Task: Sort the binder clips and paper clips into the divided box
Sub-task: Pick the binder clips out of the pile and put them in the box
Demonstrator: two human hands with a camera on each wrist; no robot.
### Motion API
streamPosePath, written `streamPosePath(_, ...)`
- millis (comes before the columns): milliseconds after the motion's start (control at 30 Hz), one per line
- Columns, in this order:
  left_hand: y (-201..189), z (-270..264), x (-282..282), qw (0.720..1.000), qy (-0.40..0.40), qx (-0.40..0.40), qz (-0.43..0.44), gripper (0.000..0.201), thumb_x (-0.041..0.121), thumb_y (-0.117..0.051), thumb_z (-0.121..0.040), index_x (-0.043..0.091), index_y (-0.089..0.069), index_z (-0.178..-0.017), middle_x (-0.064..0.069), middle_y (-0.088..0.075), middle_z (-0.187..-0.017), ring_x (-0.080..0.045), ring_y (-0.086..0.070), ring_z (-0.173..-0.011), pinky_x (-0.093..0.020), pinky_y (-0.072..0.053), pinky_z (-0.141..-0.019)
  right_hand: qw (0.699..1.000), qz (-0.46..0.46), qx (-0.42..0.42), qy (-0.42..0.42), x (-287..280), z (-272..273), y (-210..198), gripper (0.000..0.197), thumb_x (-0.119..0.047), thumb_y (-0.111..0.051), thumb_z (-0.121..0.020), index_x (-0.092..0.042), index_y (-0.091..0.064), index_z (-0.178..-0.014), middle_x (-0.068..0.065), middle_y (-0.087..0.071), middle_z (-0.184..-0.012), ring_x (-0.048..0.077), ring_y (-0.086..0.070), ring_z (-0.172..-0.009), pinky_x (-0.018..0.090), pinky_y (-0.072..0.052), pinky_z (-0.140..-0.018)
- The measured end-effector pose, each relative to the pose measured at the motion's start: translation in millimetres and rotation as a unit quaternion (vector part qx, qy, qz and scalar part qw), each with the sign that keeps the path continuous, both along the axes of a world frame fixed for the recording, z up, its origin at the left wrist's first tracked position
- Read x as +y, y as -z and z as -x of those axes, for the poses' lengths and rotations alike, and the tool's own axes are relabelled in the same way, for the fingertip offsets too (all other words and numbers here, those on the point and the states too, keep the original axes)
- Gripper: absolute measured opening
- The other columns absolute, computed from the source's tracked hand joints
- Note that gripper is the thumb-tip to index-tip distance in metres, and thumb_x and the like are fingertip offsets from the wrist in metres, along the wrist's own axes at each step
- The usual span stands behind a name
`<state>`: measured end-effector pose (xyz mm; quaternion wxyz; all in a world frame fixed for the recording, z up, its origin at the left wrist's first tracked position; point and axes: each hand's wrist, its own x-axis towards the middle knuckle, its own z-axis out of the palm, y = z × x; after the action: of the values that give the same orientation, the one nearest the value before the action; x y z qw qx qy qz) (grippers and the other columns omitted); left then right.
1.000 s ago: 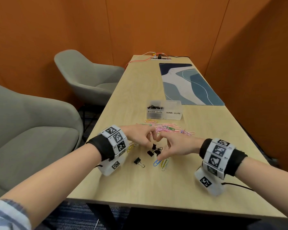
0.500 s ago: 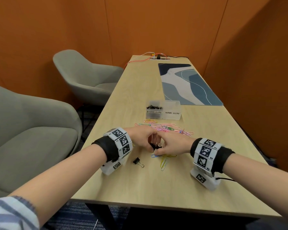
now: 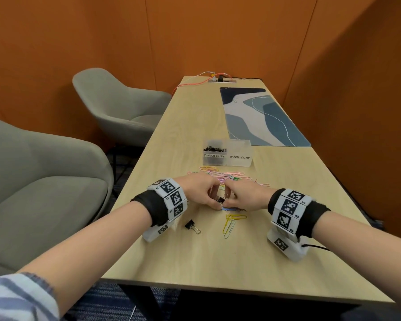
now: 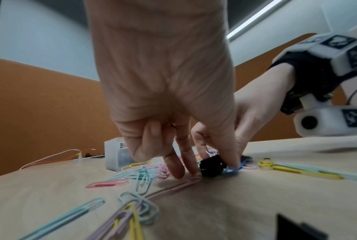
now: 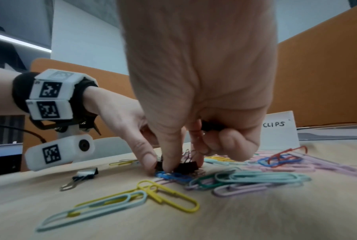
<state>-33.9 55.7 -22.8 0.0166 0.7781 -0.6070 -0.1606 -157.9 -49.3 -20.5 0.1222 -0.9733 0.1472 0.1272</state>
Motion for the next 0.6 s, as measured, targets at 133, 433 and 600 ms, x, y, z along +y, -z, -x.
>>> streamPosePath(133, -3, 3, -5, 1.000, 0.006, -0.016, -0.006, 0.031, 0.035, -0.067, -0.083, 0.009, -0.059, -0.098, -0.002, -0.057, -0.087, -0.018, -0.048, -0.079, -0.026, -0.033, -0.066, 1.000, -0.022, 0.011, -0.003, -5, -3, 1, 0.019, -0.028, -0.056, -0.090, -0.015, -0.043, -0.092, 0.002, -0.052, -0.087, 0.022, -0.047, -0.082, 0.030, -0.034, -0.070)
streamPosePath(433, -5, 2, -7, 1.000, -0.012, -0.024, 0.012, 0.024, 0.023, -0.066, -0.079, 0.008, -0.061, -0.096, -0.006, -0.060, -0.087, -0.020, -0.050, -0.081, -0.029, -0.043, -0.070, 0.999, -0.016, 0.026, -0.041, -2, -13, -1, 0.008, -0.017, -0.050, -0.091, -0.014, -0.043, -0.088, 0.004, -0.052, -0.088, 0.021, -0.046, -0.082, 0.028, -0.033, -0.071)
streamPosePath(600, -9, -9, -9, 0.999, -0.033, 0.027, 0.000, 0.027, 0.020, -0.069, -0.079, 0.008, -0.065, -0.103, -0.001, -0.058, -0.089, -0.017, -0.052, -0.082, -0.023, -0.042, -0.071, 0.993, -0.118, 0.017, 0.011, -15, -18, -6, 0.018, -0.017, -0.057, -0.089, -0.018, -0.046, -0.075, -0.001, -0.054, -0.077, 0.016, -0.048, -0.071, 0.025, -0.040, -0.059)
